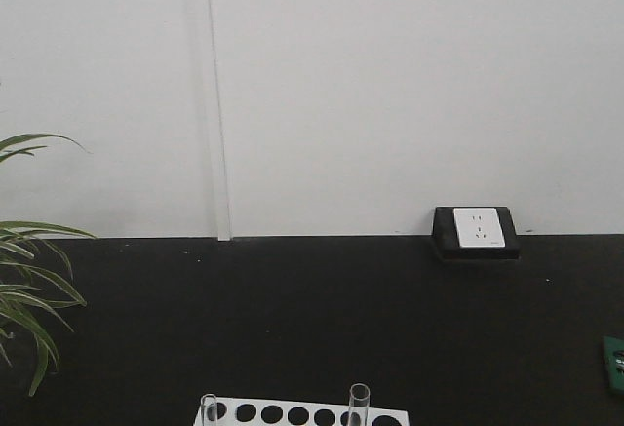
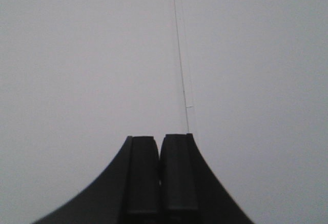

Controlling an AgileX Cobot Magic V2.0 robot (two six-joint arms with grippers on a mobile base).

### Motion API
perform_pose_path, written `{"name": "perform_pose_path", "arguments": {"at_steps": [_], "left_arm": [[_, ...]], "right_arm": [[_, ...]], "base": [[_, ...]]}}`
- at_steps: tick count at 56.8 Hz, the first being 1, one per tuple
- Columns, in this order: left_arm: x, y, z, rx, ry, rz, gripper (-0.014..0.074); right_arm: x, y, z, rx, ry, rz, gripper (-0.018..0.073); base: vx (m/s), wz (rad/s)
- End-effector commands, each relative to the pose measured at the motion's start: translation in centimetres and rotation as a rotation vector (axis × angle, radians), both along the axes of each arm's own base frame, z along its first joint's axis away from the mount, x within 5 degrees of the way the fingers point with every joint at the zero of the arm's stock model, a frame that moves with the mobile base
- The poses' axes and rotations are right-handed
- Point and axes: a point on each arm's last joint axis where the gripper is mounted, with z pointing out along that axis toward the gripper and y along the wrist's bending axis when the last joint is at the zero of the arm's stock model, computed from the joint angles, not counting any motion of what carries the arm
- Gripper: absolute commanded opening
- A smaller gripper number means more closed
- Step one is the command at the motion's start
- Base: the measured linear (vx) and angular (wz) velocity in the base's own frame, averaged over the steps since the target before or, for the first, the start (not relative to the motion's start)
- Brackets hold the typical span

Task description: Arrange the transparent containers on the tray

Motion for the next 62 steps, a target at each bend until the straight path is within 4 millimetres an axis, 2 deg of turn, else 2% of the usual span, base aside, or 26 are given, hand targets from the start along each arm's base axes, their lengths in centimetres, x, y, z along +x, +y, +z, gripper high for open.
{"name": "perform_pose_path", "arguments": {"at_steps": [1, 8, 15, 21, 28, 39, 47, 53, 59, 62], "left_arm": [[3.2, -0.1, 2.2, 0.007, 0.022, 0.002, -0.0003], [6.2, -0.3, 1.7, 0.008, 0.096, 0.001, -0.0003], [8.3, -0.4, 0.6, 0.010, 0.169, 0.001, -0.0001], [9.2, -0.4, 0.2, 0.012, 0.199, 0.000, 0.0015], [9.7, -0.4, 0.0, 0.012, 0.210, 0.000, 0.0067], [9.8, -0.4, -0.1, 0.012, 0.217, 0.000, 0.0257], [9.8, -0.4, -0.1, 0.012, 0.216, 0.000, 0.0449], [9.8, -0.4, 0.0, 0.012, 0.204, 0.001, 0.0545], [9.7, -0.4, 0.1, 0.010, 0.189, 0.001, 0.0591], [9.6, -0.4, 0.3, 0.003, 0.174, 0.000, 0.0595]], "right_arm": [[3.1, -0.1, 2.0, -0.020, 0.014, -0.009, -0.0009], [6.5, -0.1, 1.6, -0.020, 0.085, -0.006, -0.0009], [8.8, -0.2, 0.5, -0.010, 0.167, -0.003, -0.0006], [9.9, -0.2, -0.1, -0.003, 0.212, -0.003, 0.0006], [10.1, -0.2, -0.3, 0.011, 0.222, 0.001, 0.0057], [10.1, -0.2, -0.3, 0.012, 0.230, 0.000, 0.0268], [10.1, -0.2, -0.3, 0.012, 0.227, 0.001, 0.0506], [10.1, -0.2, -0.3, 0.012, 0.225, 0.001, 0.0652], [9.9, -0.2, 0.0, 0.011, 0.195, 0.003, 0.0728], [9.9, -0.2, 0.0, 0.011, 0.193, 0.003, 0.0729]], "base": [[0.00, 0.00], [0.00, 0.00], [0.00, 0.00], [0.00, 0.00], [0.00, 0.00], [0.00, 0.00], [0.00, 0.00], [0.00, 0.00], [0.00, 0.00], [0.00, 0.00]]}}
